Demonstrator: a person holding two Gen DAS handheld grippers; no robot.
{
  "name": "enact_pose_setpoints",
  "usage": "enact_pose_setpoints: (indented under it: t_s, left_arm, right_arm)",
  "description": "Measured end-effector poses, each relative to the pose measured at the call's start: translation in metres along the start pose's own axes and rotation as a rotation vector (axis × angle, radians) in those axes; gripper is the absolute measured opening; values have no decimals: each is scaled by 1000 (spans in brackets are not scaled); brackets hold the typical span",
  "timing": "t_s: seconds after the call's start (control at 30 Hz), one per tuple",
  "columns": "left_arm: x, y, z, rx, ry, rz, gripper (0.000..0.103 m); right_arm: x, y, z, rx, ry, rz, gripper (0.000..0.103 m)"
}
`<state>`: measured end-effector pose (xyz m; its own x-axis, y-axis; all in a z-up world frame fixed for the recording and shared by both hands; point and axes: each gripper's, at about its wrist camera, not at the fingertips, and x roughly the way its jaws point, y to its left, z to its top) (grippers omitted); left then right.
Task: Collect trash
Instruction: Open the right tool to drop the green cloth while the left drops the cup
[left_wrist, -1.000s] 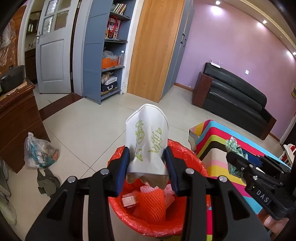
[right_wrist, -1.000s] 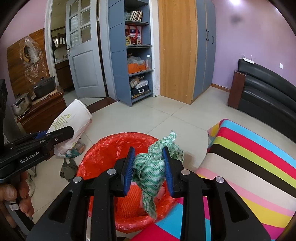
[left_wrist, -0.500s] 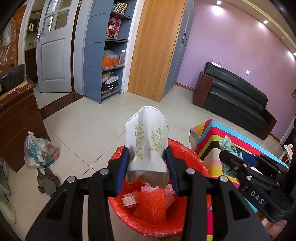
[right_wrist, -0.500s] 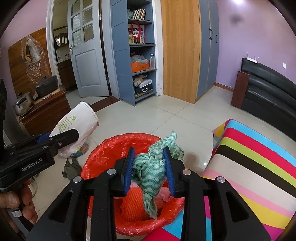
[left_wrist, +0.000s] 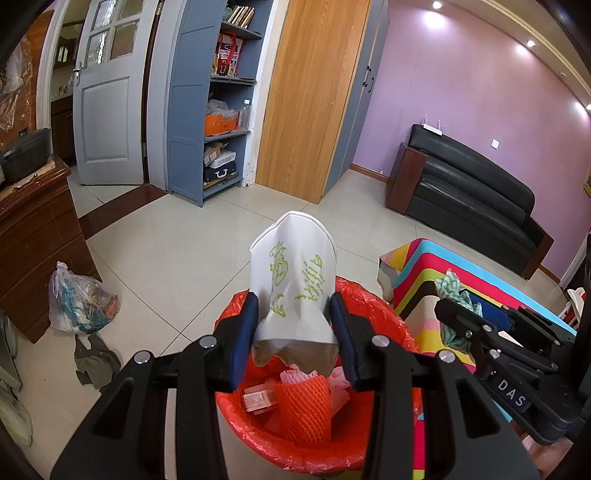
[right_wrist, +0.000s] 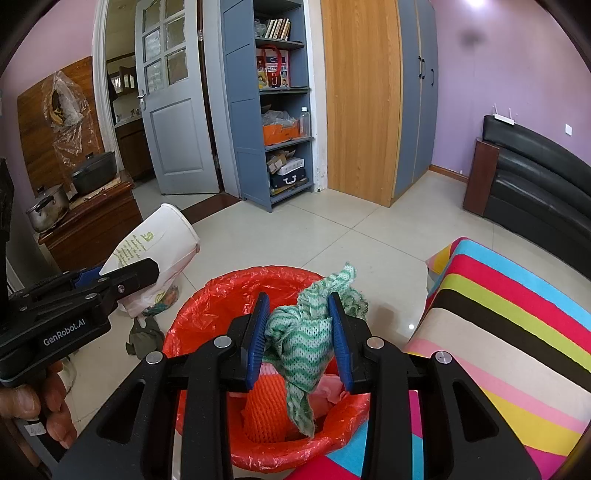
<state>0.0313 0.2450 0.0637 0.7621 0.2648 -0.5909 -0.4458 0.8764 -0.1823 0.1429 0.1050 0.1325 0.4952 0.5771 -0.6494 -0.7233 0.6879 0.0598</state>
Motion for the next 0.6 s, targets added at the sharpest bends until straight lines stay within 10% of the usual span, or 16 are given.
enact_pose_setpoints:
  t_s: [0.6]
  left_arm:
    - [-8,-3,-9,-12,26,10,72]
  right_arm:
    - [-8,-17,-11,42,9,-31,60]
